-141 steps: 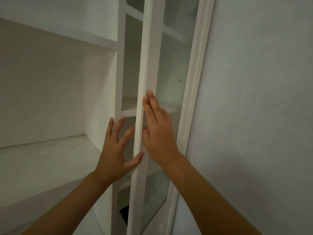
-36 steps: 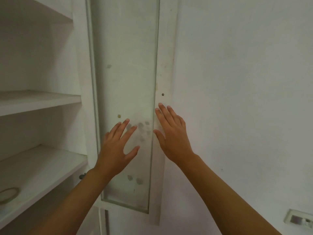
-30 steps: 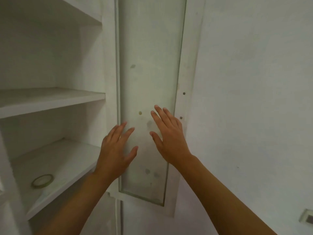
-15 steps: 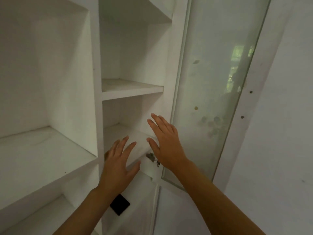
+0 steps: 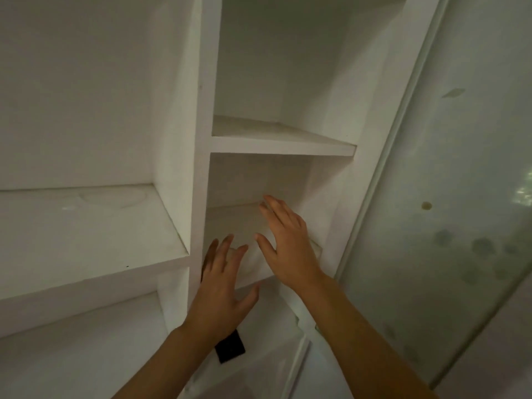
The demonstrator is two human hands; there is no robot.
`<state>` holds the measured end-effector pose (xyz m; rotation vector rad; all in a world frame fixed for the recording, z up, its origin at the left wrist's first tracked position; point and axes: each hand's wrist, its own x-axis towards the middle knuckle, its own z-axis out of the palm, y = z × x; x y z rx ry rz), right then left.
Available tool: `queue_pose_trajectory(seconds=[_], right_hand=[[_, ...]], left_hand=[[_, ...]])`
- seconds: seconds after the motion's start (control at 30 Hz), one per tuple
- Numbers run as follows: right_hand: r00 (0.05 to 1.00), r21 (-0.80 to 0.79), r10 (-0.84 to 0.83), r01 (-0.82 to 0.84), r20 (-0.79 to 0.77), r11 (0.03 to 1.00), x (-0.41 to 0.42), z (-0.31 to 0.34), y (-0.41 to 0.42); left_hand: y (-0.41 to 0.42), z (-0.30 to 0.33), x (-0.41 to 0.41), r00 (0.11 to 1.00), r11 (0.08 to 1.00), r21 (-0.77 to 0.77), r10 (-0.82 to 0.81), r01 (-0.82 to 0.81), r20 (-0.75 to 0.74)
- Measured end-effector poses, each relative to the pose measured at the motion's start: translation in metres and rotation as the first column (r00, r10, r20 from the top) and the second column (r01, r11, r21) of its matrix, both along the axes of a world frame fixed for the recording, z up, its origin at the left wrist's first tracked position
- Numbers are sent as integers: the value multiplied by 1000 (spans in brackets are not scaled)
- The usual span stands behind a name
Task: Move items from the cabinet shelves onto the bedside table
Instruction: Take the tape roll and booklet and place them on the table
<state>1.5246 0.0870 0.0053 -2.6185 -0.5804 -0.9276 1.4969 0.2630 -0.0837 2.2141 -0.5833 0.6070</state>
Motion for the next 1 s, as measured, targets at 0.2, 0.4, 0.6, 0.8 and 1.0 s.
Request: queue_pose_trajectory(seconds=[0.2,0.4,0.6,0.8,1.0], right_hand=[[988,32,155,-154,-30,988,27,-21,-25],[937,65,321,-314,-138,947,49,-58,-22],[846,56,450,-454,-284,889,62,-82,-7],[813,35,492,-508,-313,861,64,-88,-8],[780,50,527,-544,-337,837,61,-87,-11]], left_hand=[[-15,-8,0,979,976,82,198,-202,48],[-27,-28,-19,942,933,139,336,-333,-2],[-35,-40,-41,903,878,231,430,-418,1],[-42,-72,-61,890,853,263,452,-450,60],[-54,-115,-64,903,862,295,430,-413,7]])
